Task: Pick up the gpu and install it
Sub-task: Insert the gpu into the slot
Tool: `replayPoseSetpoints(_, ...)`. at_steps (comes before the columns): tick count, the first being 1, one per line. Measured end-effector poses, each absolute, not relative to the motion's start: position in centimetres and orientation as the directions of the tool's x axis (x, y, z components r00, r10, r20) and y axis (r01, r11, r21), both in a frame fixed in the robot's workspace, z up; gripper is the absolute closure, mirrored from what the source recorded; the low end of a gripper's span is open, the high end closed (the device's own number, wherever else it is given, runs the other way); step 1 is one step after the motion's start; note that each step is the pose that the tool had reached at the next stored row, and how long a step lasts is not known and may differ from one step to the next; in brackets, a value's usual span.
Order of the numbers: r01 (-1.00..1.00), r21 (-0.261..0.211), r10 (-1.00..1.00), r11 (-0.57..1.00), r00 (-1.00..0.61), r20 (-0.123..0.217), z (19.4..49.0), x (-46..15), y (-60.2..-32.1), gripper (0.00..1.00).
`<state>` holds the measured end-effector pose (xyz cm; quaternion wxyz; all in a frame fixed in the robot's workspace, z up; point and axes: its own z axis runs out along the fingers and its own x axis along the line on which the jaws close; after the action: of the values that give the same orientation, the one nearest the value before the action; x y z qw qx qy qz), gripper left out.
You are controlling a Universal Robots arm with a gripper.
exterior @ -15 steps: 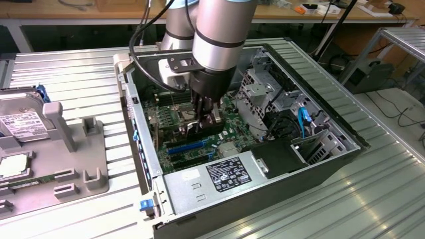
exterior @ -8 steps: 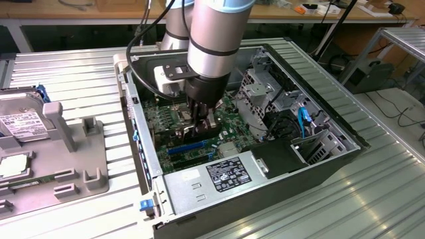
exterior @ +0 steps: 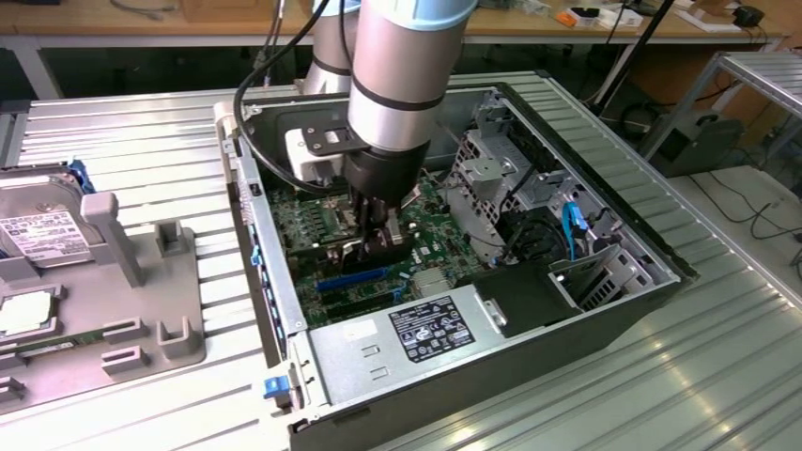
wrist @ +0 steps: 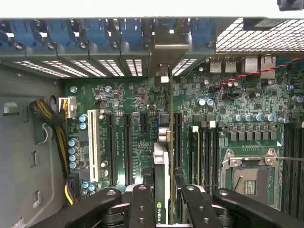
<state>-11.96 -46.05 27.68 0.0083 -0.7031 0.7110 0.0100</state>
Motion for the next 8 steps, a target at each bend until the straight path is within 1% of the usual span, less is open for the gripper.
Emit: replayPoseSetpoints(8,-1.0,0.002,-1.0,0.011,-0.011,-0.026,27.35,-12.07,-46.04,0.73)
